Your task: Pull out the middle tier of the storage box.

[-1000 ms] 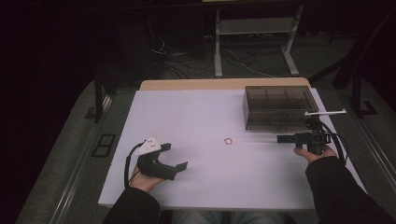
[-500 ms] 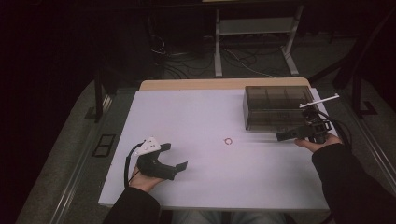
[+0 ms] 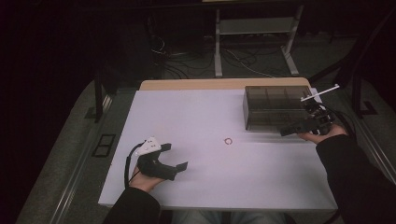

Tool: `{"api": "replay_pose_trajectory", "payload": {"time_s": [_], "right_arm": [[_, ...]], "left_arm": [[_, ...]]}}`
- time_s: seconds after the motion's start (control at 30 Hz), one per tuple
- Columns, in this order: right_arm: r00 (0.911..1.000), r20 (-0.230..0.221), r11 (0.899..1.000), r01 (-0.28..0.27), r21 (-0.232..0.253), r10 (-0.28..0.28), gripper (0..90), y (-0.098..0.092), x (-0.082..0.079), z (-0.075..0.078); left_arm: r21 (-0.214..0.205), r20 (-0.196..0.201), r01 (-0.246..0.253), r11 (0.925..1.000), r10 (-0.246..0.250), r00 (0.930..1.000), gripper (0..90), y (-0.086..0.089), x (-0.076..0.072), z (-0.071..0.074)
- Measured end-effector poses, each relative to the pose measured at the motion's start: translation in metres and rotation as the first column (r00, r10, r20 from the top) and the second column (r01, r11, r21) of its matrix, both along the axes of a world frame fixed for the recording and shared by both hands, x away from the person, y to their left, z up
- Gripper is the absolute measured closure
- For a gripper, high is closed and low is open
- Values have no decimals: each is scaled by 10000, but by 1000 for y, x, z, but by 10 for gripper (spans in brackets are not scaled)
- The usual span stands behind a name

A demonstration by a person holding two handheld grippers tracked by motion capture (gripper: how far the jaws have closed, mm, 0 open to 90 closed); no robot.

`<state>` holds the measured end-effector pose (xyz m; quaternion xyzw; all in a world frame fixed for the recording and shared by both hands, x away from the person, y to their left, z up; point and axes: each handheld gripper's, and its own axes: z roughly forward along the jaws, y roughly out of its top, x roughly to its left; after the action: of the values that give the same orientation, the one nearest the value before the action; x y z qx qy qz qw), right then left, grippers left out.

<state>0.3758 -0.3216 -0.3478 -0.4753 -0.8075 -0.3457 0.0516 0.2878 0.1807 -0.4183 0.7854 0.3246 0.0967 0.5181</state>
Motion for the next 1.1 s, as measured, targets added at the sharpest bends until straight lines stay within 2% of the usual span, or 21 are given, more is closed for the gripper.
{"api": "replay_pose_trajectory", "payload": {"time_s": [0.1,0.27,0.43,0.57,0.87,1.03,1.1], "right_arm": [[9999,159,9999,-43,111,41,358,-3,4,-2],[9974,722,9998,-96,149,85,348,-9,9,-5],[9924,1228,9993,-137,343,94,346,-13,12,-4],[9872,1588,9994,-191,297,141,346,-15,14,-6],[9771,2030,9968,-722,328,641,348,-14,13,-15],[9638,2461,9942,-1071,39,1028,353,-10,12,-19],[9535,2738,9919,-1253,-216,1264,375,-7,11,-19]], "left_arm": [[7,5,6,10000,-6,10000,0,0,0,0],[3,17,17,10000,-17,10000,0,0,0,0],[-3,12,-6,10000,6,10000,0,0,0,0],[-6,23,27,10000,-27,10000,0,0,0,1],[-11,16,32,10000,-32,10000,0,0,0,0],[-10,18,28,10000,-28,10000,0,0,0,0],[-19,17,26,10000,-26,10000,0,0,0,0]]}}
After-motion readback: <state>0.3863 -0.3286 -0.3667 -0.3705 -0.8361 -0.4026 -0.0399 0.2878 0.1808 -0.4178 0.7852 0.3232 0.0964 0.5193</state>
